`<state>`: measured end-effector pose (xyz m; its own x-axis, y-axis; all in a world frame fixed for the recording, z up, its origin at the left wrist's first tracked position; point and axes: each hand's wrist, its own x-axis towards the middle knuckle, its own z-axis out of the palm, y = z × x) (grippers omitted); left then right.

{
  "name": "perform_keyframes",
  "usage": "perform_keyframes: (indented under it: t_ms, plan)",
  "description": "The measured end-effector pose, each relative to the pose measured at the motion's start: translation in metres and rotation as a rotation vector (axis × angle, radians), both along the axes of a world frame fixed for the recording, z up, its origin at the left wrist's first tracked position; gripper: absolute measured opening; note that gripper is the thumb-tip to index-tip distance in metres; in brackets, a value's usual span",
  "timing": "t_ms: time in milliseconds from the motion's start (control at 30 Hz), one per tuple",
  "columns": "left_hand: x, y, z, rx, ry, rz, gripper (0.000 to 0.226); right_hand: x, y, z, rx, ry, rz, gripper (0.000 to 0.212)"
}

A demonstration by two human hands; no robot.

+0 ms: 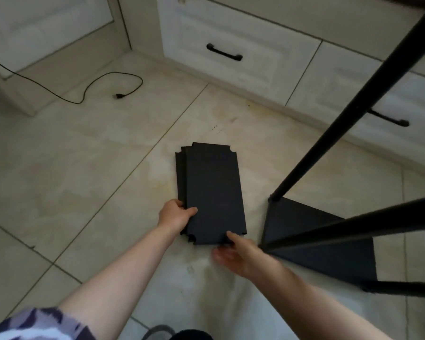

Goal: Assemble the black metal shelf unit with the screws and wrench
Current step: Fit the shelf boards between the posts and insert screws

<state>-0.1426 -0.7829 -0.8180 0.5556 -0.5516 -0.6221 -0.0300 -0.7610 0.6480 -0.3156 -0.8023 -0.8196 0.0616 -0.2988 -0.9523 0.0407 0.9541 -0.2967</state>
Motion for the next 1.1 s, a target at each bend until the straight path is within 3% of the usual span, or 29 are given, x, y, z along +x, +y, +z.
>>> perform_keyframes:
  t_ms: [233, 633, 867, 1100]
  plan:
    - [-0.009, -0.003, -0.011, -0.037, 0.167, 0.142, 0.048, 0.001, -0.006, -0.006, -0.010, -0.029, -0.022, 0.030]
    - [-0.006, 0.000, 0.003, -0.096, 0.307, 0.075, 0.036, -0.009, -0.002, 0.007, -0.106, -0.102, -0.032, 0.035]
    - [-0.002, 0.025, 0.049, -0.218, 0.339, 0.076, 0.036, -0.015, 0.008, 0.059, -0.220, -0.219, 0.035, 0.037]
    - [0.003, 0.059, 0.132, -0.386, 0.414, 0.099, 0.035, -0.022, 0.029, 0.134, -0.333, -0.342, 0.072, 0.031]
